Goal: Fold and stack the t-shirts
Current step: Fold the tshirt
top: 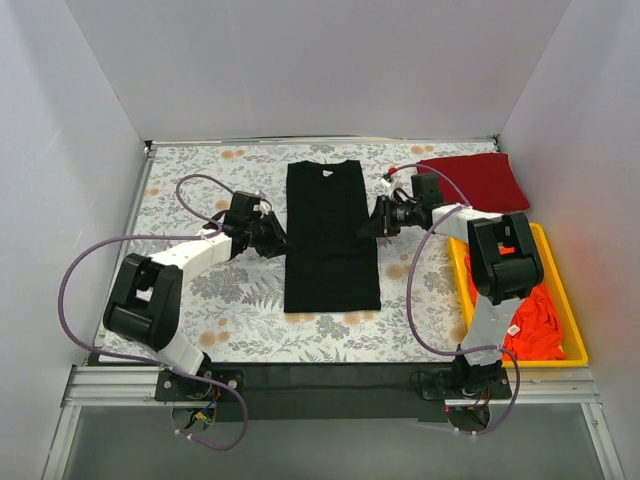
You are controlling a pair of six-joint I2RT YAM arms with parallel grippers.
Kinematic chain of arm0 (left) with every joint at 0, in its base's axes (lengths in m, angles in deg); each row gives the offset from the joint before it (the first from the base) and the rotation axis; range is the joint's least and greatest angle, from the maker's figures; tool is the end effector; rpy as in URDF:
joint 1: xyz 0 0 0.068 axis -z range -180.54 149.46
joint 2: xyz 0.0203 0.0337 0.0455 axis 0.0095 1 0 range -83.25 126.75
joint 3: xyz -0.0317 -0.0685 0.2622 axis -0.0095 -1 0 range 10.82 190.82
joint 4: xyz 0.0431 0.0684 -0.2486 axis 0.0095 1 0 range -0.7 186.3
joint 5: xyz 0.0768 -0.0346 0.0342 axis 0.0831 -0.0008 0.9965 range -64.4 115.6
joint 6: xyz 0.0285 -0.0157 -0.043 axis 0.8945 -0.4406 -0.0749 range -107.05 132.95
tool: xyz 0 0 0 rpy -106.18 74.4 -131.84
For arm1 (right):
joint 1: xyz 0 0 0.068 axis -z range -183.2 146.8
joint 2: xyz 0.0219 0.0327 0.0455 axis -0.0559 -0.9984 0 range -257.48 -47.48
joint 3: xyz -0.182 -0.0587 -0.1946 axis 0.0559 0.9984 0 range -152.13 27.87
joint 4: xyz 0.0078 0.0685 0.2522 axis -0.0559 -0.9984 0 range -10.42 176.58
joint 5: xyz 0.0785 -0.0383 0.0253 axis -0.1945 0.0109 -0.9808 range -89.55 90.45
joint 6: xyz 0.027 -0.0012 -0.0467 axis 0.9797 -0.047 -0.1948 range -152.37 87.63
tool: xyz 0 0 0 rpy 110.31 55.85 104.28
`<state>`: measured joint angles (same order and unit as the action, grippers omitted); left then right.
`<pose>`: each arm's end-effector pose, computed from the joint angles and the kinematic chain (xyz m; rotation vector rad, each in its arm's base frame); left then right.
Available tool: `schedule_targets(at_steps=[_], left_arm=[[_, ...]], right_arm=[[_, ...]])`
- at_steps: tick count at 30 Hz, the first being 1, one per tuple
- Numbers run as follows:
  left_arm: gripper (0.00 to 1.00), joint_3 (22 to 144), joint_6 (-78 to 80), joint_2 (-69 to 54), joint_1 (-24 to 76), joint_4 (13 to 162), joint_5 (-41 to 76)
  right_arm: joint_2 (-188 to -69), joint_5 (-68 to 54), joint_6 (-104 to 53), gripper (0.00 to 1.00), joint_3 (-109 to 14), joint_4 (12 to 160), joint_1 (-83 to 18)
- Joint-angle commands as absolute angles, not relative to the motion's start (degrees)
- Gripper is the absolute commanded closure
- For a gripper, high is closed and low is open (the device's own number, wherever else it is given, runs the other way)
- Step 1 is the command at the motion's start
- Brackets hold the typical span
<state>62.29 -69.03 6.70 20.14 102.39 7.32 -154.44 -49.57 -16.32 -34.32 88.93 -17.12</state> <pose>0.2916 -0.1220 0.1876 -1.2823 2.4700 -1.0357 0.3668 0.1191 0.1707 -0.4214 2.2625 1.2727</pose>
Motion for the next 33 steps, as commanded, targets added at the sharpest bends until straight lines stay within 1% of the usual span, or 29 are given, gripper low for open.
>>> schedule_targets(at_steps=[1,4,5,6,10,14,17,18,19,21,22,23,25,26,27,28,29,30,31,32,33], left_arm=[[0.79,66.0,-67.9,9.3,22.0,98.3,7.7],[0.82,66.8,-68.3,13.4,22.0,97.3,11.4],[0.85,67.4,-68.4,14.4,22.0,97.2,12.7],[0.86,67.5,-68.6,15.1,22.0,97.1,15.9],[0.90,66.6,-70.7,18.9,20.4,96.0,18.5],[0.92,64.5,-73.1,19.8,19.6,95.4,18.7],[0.91,63.4,-73.5,17.9,19.6,95.5,17.4],[0.90,63.2,-73.3,17.0,19.6,95.5,17.1],[0.85,62.9,-72.9,15.6,19.7,95.6,16.9],[0.79,63.2,-71.9,11.4,20.3,96.4,17.3],[0.74,63.6,-70.7,9.9,20.6,98.1,17.8],[0.65,64.5,-70.2,8.6,21.2,99.1,18.5],[0.57,65.4,-69.3,4.2,23.4,102.5,20.5],[0.52,65.4,-69.5,2.5,23.9,103.4,20.9],[0.48,65.0,-69.8,1.1,24.4,104.2,21.6],[0.45,64.4,-70.2,-2.2,24.8,106.2,22.3],[0.38,63.2,-70.6,-3.5,24.9,107.8,23.0],[0.33,62.8,-70.8,-4.7,25.6,109.8,24.9],[0.30,62.3,-71.1,-6.4,26.0,114.2,26.6],[0.28,62.0,-71.2,-7.0,26.4,116.2,27.4],[0.24,60.7,-71.3,-7.4,28.1,118.0,28.1]], right_arm=[[-157.9,-48.8,-17.2,0.74,-37.9,87.1,-16.8],[-161.1,-47.9,-17.2,0.75,-38.7,87.3,-16.1],[-161.7,-47.6,-17.4,0.75,-38.8,87.4,-15.6],[-162.9,-47.4,-17.6,0.75,-38.8,87.4,-15.3],[-165.1,-45.9,-18.4,0.76,-38.3,87.5,-14.0],[-165.8,-44.8,-18.9,0.76,-36.8,87.7,-12.5],[-163.8,-44.0,-19.3,0.76,-35.8,87.5,-12.4],[-161.2,-43.8,-19.1,0.76,-35.5,87.4,-12.4],[-159.7,-42.8,-19.1,0.76,-35.2,87.4,-12.4],[-154.9,-41.0,-19.0,0.75,-34.4,86.7,-12.9],[-153.2,-38.7,-18.9,0.74,-34.2,85.2,-13.1],[-151.6,-37.4,-19.0,0.72,-33.9,84.4,-13.7],[-147.1,-33.8,-19.5,0.67,-32.9,81.5,-15.3],[-145.2,-32.3,-19.5,0.65,-32.1,80.7,-16.0],[-141.8,-30.6,-19.6,0.64,-31.2,79.0,-16.7],[-140.0,-26.5,-20.0,0.58,-29.1,77.9,-17.5],[-138.4,-24.1,-20.2,0.55,-28.0,76.3,-19.4],[-134.9,-21.7,-20.2,0.48,-27.0,75.2,-20.6],[-133.4,-17.1,-20.2,0.45,-25.1,71.9,-22.9],[-132.0,-14.8,-20.2,0.44,-24.3,70.3,-24.2],[-129.3,-12.8,-20.0,0.40,-23.4,68.9,-25.3]])
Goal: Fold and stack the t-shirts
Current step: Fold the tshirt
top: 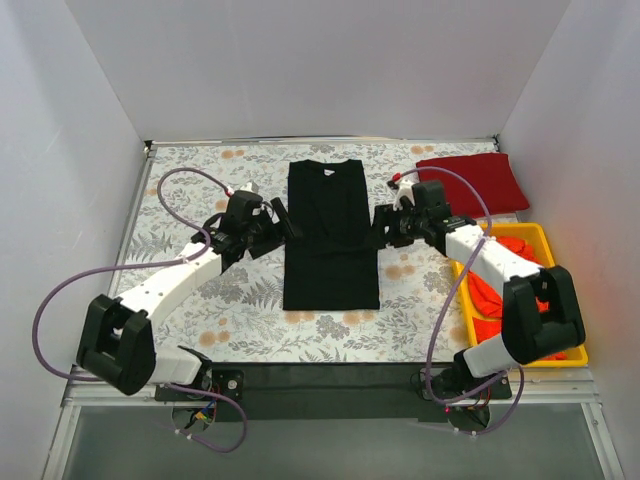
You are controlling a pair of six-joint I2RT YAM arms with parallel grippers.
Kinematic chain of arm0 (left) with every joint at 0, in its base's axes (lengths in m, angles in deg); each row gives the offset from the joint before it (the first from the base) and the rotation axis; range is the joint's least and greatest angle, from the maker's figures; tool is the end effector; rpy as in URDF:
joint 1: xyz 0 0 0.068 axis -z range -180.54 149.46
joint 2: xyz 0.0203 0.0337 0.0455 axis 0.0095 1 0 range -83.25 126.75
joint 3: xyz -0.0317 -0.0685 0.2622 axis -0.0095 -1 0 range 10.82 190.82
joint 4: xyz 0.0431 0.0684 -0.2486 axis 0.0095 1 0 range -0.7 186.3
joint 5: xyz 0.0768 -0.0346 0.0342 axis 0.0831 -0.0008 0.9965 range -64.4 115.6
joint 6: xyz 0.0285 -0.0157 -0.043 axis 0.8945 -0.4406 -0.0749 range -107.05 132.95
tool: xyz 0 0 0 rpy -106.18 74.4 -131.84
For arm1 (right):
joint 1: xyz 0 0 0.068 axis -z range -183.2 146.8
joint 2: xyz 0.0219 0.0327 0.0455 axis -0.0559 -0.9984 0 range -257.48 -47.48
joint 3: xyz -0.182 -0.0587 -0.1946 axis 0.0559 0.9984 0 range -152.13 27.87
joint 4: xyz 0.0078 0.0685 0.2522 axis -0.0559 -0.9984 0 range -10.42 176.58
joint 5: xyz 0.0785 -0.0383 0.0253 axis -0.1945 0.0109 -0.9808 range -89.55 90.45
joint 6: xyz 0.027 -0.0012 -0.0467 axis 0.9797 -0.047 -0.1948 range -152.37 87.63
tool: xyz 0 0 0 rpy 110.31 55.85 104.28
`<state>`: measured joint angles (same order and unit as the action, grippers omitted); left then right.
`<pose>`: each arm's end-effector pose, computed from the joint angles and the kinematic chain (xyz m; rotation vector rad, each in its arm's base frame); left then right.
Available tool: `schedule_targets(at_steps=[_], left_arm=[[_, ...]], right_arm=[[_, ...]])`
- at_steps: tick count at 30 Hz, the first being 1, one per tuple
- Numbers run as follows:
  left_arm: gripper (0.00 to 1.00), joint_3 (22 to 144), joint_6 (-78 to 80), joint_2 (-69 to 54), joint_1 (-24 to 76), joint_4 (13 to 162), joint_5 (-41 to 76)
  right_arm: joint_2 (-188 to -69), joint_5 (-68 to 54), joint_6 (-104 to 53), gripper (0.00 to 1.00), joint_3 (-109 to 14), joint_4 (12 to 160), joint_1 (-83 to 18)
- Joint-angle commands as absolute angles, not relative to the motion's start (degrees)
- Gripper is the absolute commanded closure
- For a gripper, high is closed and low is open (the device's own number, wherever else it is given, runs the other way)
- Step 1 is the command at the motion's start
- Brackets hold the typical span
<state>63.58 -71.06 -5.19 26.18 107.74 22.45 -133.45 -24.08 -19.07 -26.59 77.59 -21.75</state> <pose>0.2596 -0.1329 0.2456 -1.2036 2.2668 -0.9423 0.3011 0.1167 0.2308 -0.3367 2.2964 0.7748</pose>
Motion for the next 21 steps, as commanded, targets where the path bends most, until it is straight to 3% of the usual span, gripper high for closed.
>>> schedule_targets(at_steps=[1,6,10,21], left_arm=[[0.23,60.0,-71.6,-7.9,28.9,121.0,28.6],[0.21,56.8,-74.4,-8.7,35.4,126.1,30.2],[0.34,56.0,-76.1,-7.2,37.5,127.1,30.2],[0.51,57.0,-74.2,0.0,39.2,126.5,30.5]], right_arm=[[-128.3,-9.3,-19.5,0.38,-22.5,66.3,-26.6],[-121.6,-3.4,-13.7,0.29,-15.9,63.3,-33.9],[-120.2,-2.5,-9.9,0.29,-13.2,63.0,-37.6],[-121.5,0.1,-4.0,0.37,-12.1,63.7,-43.7]])
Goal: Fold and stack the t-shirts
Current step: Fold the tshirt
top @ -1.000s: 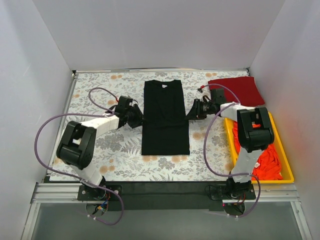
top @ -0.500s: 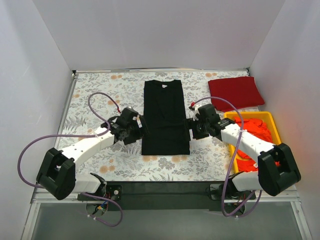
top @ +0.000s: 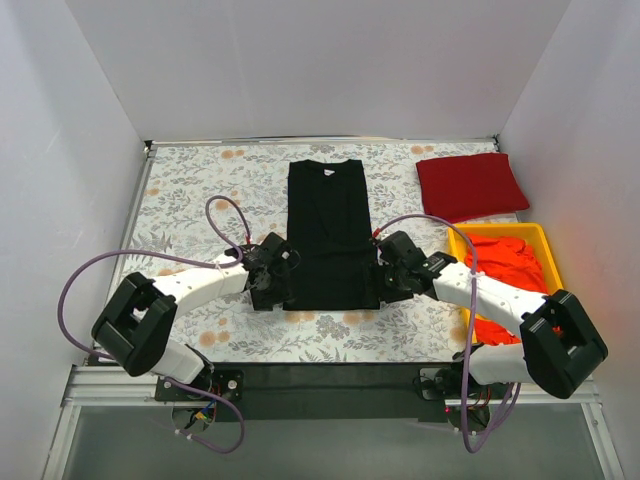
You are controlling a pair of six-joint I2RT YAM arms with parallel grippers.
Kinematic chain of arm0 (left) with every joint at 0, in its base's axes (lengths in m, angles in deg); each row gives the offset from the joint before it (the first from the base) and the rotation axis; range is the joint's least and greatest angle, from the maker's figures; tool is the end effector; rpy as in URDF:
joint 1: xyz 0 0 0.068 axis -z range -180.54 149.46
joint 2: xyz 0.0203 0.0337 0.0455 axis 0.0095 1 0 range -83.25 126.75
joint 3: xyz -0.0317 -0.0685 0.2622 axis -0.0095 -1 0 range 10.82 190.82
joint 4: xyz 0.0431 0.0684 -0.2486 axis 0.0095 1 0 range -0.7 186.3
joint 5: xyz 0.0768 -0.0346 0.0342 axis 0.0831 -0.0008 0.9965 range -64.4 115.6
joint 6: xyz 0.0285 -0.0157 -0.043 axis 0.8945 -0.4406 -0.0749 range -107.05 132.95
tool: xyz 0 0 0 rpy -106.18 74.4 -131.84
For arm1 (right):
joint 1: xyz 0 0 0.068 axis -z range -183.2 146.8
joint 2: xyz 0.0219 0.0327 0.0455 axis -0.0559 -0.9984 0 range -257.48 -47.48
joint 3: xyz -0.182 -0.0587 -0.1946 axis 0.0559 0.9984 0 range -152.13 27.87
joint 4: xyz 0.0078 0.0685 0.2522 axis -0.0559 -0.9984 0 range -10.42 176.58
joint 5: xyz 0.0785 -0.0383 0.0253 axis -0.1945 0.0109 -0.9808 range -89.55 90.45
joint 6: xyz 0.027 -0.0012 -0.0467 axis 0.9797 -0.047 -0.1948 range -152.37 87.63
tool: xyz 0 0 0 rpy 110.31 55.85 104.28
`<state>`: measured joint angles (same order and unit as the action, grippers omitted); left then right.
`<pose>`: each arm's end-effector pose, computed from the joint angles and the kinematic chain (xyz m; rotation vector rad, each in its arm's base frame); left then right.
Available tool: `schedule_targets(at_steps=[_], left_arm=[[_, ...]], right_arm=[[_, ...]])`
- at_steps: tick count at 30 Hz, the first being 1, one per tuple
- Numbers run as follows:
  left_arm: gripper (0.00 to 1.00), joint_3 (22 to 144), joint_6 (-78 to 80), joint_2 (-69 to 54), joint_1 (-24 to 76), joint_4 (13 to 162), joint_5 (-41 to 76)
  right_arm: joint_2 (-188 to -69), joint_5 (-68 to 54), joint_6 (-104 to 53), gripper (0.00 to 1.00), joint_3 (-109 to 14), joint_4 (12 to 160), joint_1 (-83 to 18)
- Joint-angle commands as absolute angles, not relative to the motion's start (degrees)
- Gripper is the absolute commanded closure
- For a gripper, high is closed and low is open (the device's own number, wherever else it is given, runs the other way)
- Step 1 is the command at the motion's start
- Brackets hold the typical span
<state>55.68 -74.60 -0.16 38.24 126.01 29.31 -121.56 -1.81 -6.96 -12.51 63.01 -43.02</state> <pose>0.1934 -0.1524 0.1653 -1.2293 2.6818 -0.3051 0.1864 0.1574 0.1891 -0.3465 2.6206 0.4621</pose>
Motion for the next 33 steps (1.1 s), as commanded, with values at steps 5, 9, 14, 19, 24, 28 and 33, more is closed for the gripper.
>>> schedule_targets(at_steps=[5,9,14,19,24,28,33], left_arm=[[0.53,57.2,-73.5,2.4,40.2,126.4,30.4],[0.62,57.1,-73.3,4.1,41.0,126.1,30.1],[0.81,56.2,-73.3,4.3,41.4,125.3,29.1],[0.91,56.0,-72.7,4.9,41.4,124.8,28.5],[1.00,55.9,-72.1,5.0,41.4,124.5,27.8],[1.00,55.8,-71.9,5.2,41.4,124.2,27.4],[1.00,55.9,-71.6,4.9,41.4,124.1,27.3]], right_arm=[[-122.6,0.2,-2.5,0.39,-12.8,63.9,-45.1],[-124.3,2.6,-1.2,0.44,-12.6,63.9,-46.1],[-126.8,3.8,0.1,0.48,-12.6,64.1,-47.1],[-127.7,4.9,1.1,0.51,-13.8,63.7,-48.2],[-124.7,7.3,2.1,0.52,-15.0,62.7,-48.3],[-123.9,9.5,3.1,0.53,-15.2,62.6,-48.3],[-126.0,11.0,3.2,0.54,-15.5,62.7,-48.2]])
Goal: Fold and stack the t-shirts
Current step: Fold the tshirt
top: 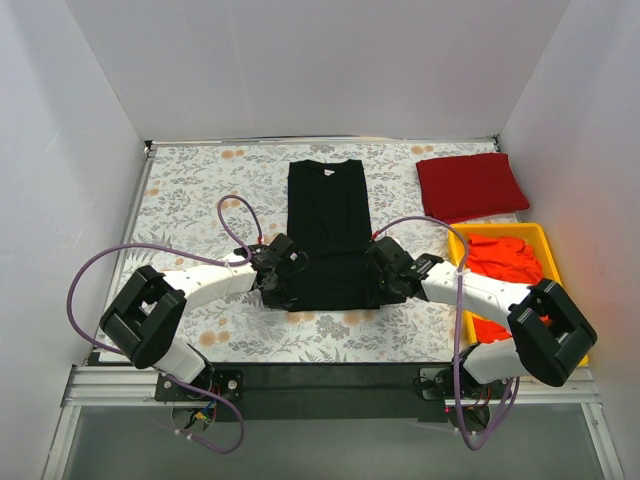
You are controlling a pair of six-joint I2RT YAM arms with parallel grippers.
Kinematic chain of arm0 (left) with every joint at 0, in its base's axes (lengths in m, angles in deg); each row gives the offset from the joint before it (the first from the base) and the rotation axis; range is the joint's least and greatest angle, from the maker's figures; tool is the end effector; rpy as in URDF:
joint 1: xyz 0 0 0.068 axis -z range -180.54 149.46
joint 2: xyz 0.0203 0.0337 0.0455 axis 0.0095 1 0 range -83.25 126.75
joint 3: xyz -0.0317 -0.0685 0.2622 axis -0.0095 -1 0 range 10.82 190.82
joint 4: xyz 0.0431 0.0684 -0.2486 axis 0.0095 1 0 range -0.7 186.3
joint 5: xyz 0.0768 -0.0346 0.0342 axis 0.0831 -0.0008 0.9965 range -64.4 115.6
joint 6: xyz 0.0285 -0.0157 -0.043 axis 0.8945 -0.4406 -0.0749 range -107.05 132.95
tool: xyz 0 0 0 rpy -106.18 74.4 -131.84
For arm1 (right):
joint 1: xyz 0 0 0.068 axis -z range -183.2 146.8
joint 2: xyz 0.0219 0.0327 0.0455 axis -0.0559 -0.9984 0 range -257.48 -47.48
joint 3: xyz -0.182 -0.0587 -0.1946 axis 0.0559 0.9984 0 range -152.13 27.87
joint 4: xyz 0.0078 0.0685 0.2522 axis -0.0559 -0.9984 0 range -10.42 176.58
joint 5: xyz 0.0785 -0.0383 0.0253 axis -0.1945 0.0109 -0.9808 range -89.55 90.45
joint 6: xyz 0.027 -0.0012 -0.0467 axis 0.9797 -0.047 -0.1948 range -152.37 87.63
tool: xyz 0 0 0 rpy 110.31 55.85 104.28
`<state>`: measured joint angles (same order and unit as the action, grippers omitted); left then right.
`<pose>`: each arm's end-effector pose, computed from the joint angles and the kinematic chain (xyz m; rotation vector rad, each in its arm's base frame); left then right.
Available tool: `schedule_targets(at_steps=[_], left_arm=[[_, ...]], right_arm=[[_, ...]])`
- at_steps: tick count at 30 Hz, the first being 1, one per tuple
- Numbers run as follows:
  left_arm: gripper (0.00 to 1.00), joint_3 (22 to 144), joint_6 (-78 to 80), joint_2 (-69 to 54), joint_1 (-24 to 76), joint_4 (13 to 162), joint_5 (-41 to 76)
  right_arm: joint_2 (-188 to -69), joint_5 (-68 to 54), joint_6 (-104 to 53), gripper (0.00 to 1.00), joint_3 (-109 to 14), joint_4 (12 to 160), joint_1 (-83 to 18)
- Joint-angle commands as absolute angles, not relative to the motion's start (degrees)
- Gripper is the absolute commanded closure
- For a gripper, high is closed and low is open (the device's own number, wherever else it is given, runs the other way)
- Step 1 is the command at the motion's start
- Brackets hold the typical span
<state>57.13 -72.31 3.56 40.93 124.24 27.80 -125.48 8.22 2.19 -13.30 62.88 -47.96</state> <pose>0.1943 -0.1699 0.1575 -1.1168 2.7598 -0.3146 0.1815 0.1733 0.1777 -0.1878 2.6385 0.3055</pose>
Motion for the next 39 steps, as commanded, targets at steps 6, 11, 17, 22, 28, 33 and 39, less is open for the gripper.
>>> schedule_targets(at_steps=[6,11,17,22,28,33,39], left_arm=[[1.00,56.2,-71.9,4.3,41.4,124.6,27.4],[1.00,57.1,-72.2,3.9,41.4,126.0,27.5],[1.00,57.8,-72.7,3.4,41.4,127.0,27.6],[1.00,58.2,-72.7,3.7,41.4,127.4,27.3],[1.00,61.4,-71.5,1.9,41.4,131.9,27.7],[1.00,61.4,-69.9,-5.3,41.6,137.5,17.6],[1.00,57.5,-75.3,-21.1,45.1,143.7,7.8]], right_arm=[[-129.5,9.9,2.9,0.57,-14.1,63.2,-48.3],[-131.9,7.3,3.0,0.58,-11.3,63.1,-48.7],[-133.4,5.9,2.8,0.60,-10.2,61.7,-50.9],[-134.2,5.2,2.8,0.78,-9.8,61.0,-51.1],[-130.9,8.0,-0.4,0.99,-13.3,54.8,-51.0],[-121.2,1.0,-3.3,0.99,-14.9,48.7,-51.2],[-112.2,-11.0,-4.6,0.99,-19.1,35.1,-51.2]])
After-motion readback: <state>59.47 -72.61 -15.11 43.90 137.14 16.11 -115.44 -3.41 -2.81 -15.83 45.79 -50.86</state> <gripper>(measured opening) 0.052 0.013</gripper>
